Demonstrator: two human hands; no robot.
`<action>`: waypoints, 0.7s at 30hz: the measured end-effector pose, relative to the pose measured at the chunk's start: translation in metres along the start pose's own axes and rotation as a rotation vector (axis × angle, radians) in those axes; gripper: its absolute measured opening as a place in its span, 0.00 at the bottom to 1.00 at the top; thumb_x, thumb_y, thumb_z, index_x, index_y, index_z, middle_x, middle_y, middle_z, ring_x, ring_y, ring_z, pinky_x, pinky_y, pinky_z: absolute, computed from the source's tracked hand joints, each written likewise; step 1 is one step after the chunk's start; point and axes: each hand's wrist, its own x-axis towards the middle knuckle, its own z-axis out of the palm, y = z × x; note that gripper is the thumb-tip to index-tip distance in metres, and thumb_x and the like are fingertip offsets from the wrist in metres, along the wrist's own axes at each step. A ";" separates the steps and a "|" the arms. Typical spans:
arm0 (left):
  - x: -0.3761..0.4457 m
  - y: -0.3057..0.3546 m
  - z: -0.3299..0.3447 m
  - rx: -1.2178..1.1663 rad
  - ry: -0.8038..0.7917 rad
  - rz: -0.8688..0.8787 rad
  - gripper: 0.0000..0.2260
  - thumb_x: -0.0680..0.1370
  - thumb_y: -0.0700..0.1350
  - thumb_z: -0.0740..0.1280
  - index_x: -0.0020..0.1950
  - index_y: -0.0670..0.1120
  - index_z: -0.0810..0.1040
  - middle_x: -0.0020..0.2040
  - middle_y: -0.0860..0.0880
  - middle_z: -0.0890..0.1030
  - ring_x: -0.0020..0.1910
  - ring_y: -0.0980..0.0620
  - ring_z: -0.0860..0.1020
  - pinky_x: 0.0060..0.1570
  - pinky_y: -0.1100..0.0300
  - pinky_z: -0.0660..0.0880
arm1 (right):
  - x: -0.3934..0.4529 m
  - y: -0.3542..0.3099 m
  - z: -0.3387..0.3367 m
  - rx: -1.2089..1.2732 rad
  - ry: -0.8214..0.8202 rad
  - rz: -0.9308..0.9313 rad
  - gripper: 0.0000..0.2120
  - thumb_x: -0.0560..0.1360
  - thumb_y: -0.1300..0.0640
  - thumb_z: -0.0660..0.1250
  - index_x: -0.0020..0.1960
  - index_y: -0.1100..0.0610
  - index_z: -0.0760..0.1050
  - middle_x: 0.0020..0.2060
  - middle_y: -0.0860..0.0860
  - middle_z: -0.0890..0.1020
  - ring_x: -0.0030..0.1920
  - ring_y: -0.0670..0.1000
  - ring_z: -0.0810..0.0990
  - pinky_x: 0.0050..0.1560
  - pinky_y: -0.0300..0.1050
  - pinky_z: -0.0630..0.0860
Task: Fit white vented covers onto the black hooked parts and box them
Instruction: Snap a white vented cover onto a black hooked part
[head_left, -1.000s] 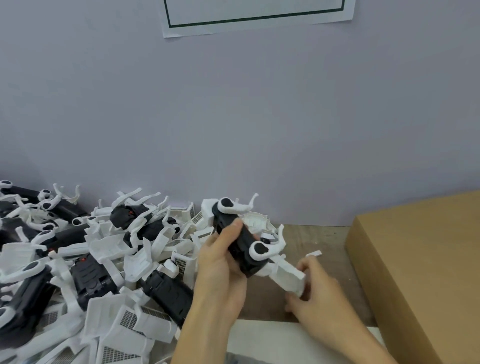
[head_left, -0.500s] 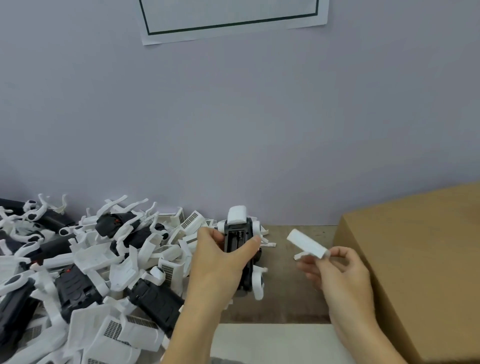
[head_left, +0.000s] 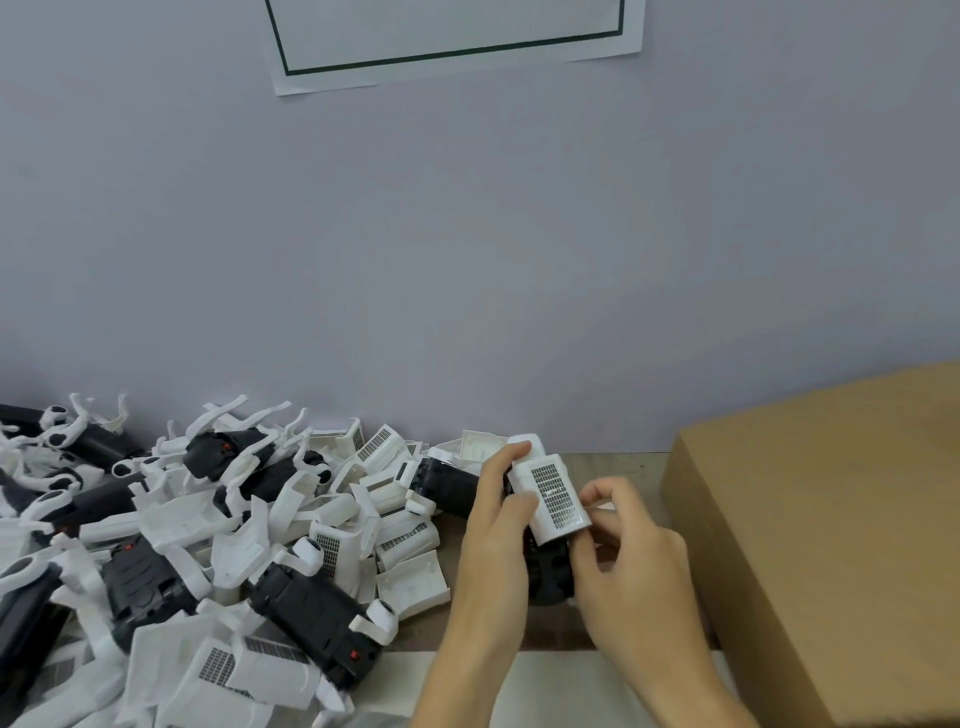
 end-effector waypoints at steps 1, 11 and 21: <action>0.000 -0.003 0.001 0.012 0.018 0.019 0.16 0.81 0.44 0.63 0.55 0.66 0.78 0.51 0.56 0.84 0.48 0.60 0.82 0.47 0.65 0.78 | 0.000 0.000 0.000 0.001 -0.020 -0.002 0.15 0.78 0.68 0.65 0.49 0.47 0.72 0.41 0.31 0.83 0.40 0.44 0.84 0.36 0.48 0.82; 0.003 -0.017 -0.002 0.242 0.083 0.236 0.27 0.75 0.44 0.70 0.68 0.66 0.67 0.63 0.53 0.78 0.63 0.51 0.78 0.62 0.47 0.76 | -0.001 -0.004 0.002 0.256 -0.119 0.044 0.12 0.78 0.52 0.68 0.54 0.35 0.74 0.50 0.29 0.81 0.54 0.33 0.80 0.47 0.25 0.75; -0.001 -0.025 -0.001 0.389 -0.099 0.274 0.35 0.74 0.37 0.72 0.75 0.62 0.64 0.70 0.58 0.73 0.69 0.56 0.73 0.69 0.52 0.71 | 0.002 0.003 -0.001 0.040 0.063 0.095 0.08 0.75 0.46 0.70 0.40 0.46 0.82 0.33 0.36 0.84 0.37 0.36 0.83 0.37 0.32 0.76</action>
